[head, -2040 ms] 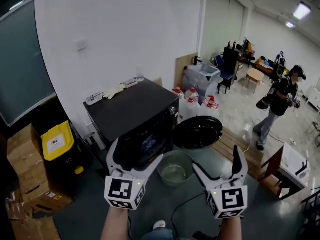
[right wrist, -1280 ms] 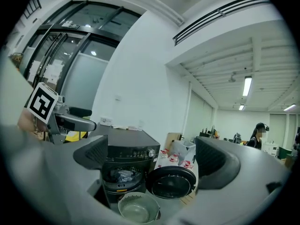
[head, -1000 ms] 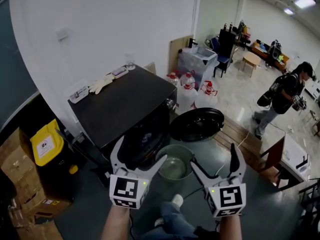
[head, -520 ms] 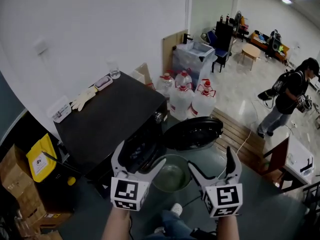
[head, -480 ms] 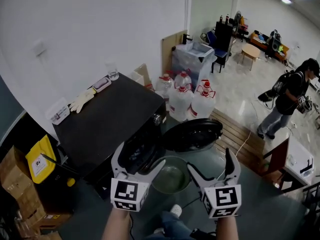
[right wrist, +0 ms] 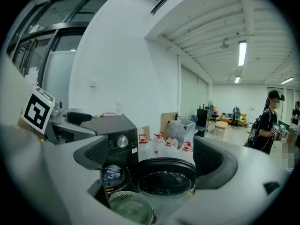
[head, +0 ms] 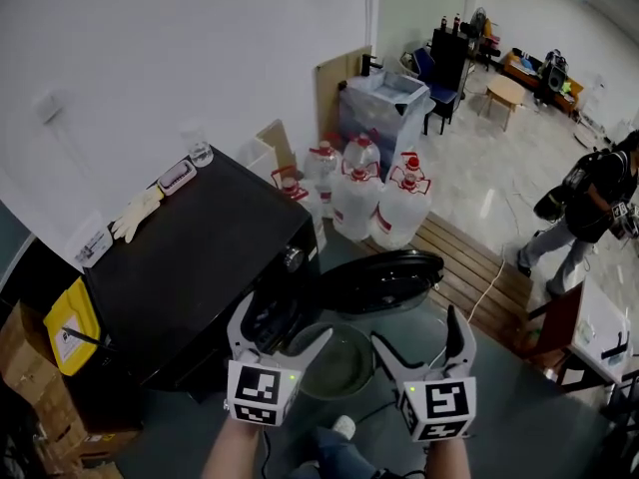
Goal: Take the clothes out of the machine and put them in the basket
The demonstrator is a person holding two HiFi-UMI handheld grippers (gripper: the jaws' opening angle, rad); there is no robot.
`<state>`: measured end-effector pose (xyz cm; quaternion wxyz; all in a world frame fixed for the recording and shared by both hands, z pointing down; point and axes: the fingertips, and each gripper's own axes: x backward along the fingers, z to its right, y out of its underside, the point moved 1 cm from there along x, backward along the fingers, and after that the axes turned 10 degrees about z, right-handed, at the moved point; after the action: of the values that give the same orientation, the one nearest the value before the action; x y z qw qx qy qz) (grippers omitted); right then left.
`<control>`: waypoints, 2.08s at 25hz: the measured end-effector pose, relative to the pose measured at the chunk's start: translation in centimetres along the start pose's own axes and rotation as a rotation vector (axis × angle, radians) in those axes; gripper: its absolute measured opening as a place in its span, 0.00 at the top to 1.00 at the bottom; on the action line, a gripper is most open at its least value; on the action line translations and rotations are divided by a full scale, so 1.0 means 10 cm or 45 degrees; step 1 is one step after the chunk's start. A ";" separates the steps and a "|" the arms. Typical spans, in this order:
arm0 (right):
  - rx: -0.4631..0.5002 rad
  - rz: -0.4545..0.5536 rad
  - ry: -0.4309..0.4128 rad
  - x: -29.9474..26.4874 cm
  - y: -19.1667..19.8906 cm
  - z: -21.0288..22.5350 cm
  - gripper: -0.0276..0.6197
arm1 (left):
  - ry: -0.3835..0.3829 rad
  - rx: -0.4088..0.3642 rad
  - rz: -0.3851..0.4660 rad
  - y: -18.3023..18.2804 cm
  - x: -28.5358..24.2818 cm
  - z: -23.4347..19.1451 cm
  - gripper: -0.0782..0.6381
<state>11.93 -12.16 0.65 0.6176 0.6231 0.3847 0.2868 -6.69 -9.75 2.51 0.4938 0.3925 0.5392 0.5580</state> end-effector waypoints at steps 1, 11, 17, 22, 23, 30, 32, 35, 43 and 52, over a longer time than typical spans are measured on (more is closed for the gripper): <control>-0.005 -0.006 -0.005 -0.04 0.05 0.02 0.09 | 0.003 -0.011 -0.018 0.06 -0.05 0.01 0.10; -0.034 -0.078 -0.071 -0.35 0.56 -0.02 0.09 | 0.056 0.002 -0.145 0.68 -0.38 0.25 0.10; -0.072 -0.136 -0.067 -0.36 1.00 -0.07 0.09 | 0.124 0.046 -0.208 1.02 -0.45 0.38 0.10; -0.114 -0.185 -0.042 -0.34 1.35 -0.09 0.09 | 0.133 0.107 -0.253 1.39 -0.46 0.40 0.10; -0.117 -0.194 -0.034 -0.35 1.43 -0.09 0.09 | 0.130 0.115 -0.264 1.48 -0.47 0.40 0.10; -0.152 -0.256 0.015 -0.30 1.92 -0.25 0.09 | 0.109 0.218 -0.320 2.05 -0.38 0.31 0.10; -0.159 -0.264 0.036 -0.31 2.08 -0.31 0.09 | 0.118 0.233 -0.331 2.24 -0.35 0.27 0.10; -0.163 -0.282 0.064 -0.33 2.36 -0.39 0.09 | 0.115 0.234 -0.346 2.55 -0.34 0.20 0.10; -0.192 -0.355 0.103 -0.40 3.13 -0.58 0.09 | 0.136 0.231 -0.424 3.32 -0.34 0.17 0.10; -0.233 -0.407 0.091 -0.64 3.98 -0.80 0.09 | 0.025 0.291 -0.484 4.19 -0.40 -0.15 0.10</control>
<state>6.81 -10.76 41.38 0.6954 0.4846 0.4727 0.2408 -12.73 -11.10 44.17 0.5372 0.3317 0.6680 0.3938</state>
